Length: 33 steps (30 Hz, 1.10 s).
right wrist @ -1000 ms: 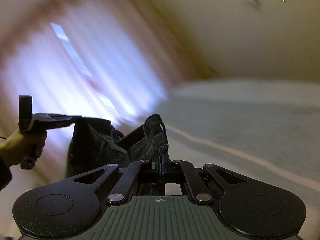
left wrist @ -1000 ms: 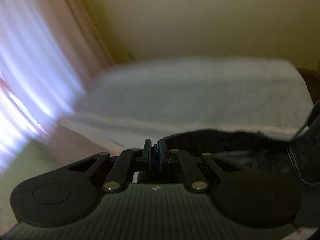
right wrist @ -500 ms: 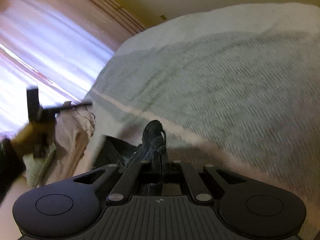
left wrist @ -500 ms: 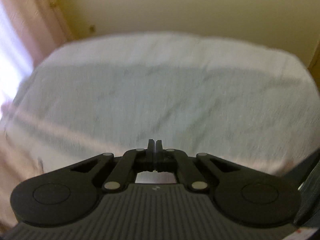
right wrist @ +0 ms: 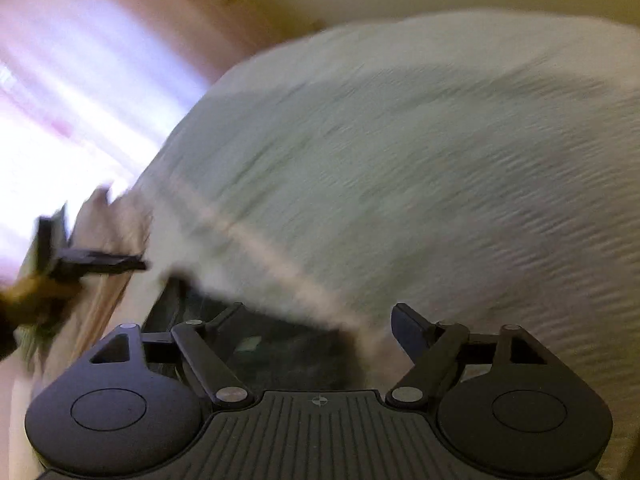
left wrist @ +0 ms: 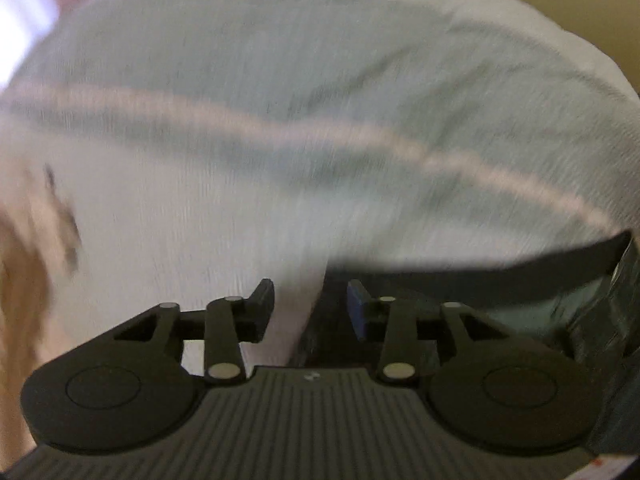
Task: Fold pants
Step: 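Lower the jeans onto the open blanket and open both grippers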
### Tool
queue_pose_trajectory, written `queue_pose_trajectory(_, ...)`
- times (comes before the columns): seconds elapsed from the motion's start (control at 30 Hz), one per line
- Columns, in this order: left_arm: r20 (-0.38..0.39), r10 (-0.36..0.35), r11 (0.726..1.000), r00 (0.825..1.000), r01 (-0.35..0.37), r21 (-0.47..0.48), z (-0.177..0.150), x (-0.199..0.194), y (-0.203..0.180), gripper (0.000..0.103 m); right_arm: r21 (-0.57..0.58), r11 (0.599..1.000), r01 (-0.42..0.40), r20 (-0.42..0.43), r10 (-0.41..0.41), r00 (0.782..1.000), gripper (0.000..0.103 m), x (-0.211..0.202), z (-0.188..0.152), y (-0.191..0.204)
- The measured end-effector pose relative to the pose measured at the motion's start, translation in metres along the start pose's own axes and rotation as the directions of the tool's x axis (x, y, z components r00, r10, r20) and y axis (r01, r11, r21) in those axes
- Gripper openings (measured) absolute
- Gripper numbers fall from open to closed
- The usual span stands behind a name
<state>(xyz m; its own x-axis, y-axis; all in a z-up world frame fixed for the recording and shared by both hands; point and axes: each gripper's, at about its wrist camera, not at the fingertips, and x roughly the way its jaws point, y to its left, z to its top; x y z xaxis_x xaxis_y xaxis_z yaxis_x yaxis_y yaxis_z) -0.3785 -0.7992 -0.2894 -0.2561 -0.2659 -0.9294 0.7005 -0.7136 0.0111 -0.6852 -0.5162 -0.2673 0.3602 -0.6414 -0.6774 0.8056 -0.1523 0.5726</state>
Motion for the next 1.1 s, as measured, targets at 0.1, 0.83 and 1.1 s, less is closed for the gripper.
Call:
queue_pose_trajectory(0.1, -0.009, -0.078, 0.996, 0.997, 0.078, -0.038, -0.03, 0.02, 0.009, 0.047, -0.071, 0.997, 0.01, -0.071, -0.016, 0.997, 0.077, 0.026, -0.02, 0.003)
queue_pose_trajectory(0.83, 0.278, -0.134, 0.991, 0.951, 0.129, 0.035, 0.051, -0.099, 0.0, 0.003, 0.018, 1.0, -0.001, 0.201, -0.003, 0.98, 0.001, -0.068, 0.027, 0.019)
queue_pose_trajectory(1.1, 0.278, -0.06, 0.998, 0.959, 0.061, 0.006, 0.139, -0.013, -0.049, 0.01, 0.033, 0.986, 0.165, 0.246, -0.168, 0.955, 0.009, -0.033, 0.067, -0.055)
